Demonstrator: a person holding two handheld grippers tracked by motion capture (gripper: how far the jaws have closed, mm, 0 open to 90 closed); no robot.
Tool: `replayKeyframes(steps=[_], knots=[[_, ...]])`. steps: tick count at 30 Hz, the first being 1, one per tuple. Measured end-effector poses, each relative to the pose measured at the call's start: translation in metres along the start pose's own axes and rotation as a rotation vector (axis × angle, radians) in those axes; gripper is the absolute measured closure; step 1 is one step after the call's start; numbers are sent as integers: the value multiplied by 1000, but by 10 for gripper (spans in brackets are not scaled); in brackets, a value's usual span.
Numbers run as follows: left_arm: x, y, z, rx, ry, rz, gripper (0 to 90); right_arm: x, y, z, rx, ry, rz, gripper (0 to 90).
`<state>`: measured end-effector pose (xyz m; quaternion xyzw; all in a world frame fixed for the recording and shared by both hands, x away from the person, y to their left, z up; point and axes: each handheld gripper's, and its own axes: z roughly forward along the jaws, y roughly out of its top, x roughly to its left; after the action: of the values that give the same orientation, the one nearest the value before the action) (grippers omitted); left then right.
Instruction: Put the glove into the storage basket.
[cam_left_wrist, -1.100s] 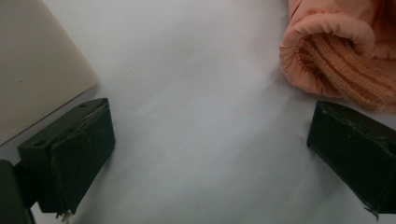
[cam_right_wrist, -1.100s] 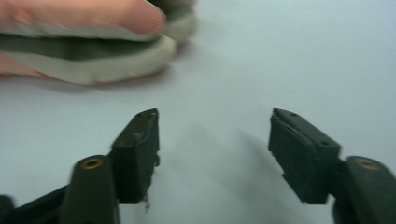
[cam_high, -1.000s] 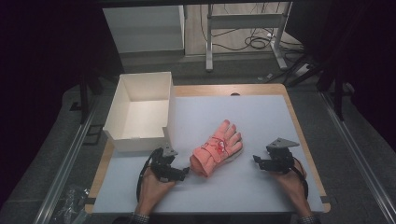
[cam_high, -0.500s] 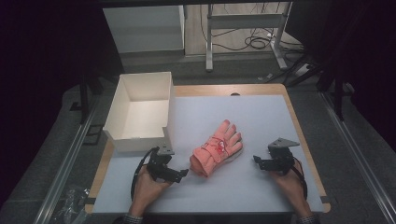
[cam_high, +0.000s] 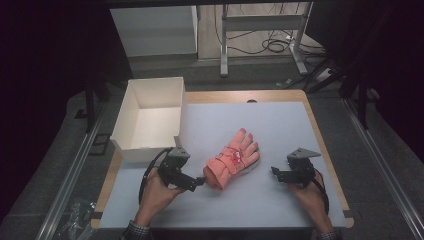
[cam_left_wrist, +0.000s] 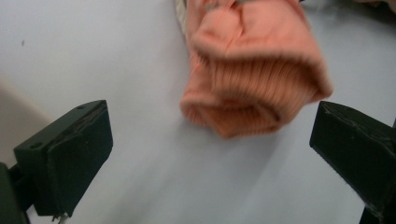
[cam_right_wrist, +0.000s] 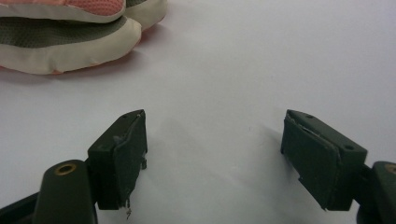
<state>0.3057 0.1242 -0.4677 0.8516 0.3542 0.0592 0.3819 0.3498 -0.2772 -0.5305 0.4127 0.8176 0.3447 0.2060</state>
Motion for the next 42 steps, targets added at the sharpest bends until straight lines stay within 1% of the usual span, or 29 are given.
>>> replayKeyframes(steps=[2, 7, 10, 12, 17, 20, 21, 22, 23, 24, 25, 27, 30, 32, 36, 37, 39, 42], knots=[[-4, 10, 2, 0, -5, 10, 0, 0, 0, 0, 0, 0, 0, 227], [-14, 34, 12, 14, -11, 56, 0, 0, 0, 0, 0, 0, 1, 227], [-19, 46, 22, 42, -2, 78, 0, 0, 0, 0, -1, 0, 1, 227], [-21, 52, 31, 60, 5, 86, 0, 0, 0, 0, -1, 0, 2, 227], [-26, 62, 55, 117, 7, 120, 0, 0, 0, 0, -1, 1, 2, 226], [-28, 63, 68, 161, 49, 132, 0, 0, 0, 0, -1, 0, 2, 226], [-27, 63, 72, 172, 42, 128, 0, 0, 0, 0, -1, 0, 2, 225], [-26, 62, 76, 178, 22, 117, 0, 0, 0, 0, -1, 0, 2, 225], [-26, 61, 80, 190, 27, 112, 0, 0, 0, 0, -1, 0, 3, 225], [-27, 60, 84, 216, 45, 122, 0, 0, 0, 0, -1, 0, 2, 225], [-27, 59, 88, 232, 52, 123, 0, 0, 0, 0, -2, 0, 3, 225], [-25, 56, 94, 246, 32, 110, 0, 0, 0, 0, 0, 1, -2, 225], [-22, 51, 103, 283, 53, 116, 0, 0, 0, 0, 0, 1, -3, 224], [-19, 46, 109, 293, 21, 94, 0, 0, 0, 0, 0, 1, -3, 224], [-14, 39, 117, 311, -24, 69, 4, 0, 0, 0, 0, 1, -2, 224], [-16, 37, 117, 304, -13, 87, 2, 0, 0, 0, 0, 1, -2, 224], [-21, 36, 117, 311, 7, 112, 22, 0, 0, 0, 0, 1, -2, 224], [-28, 36, 116, 324, 30, 152, 82, 0, 0, 0, 0, 1, -2, 224]])
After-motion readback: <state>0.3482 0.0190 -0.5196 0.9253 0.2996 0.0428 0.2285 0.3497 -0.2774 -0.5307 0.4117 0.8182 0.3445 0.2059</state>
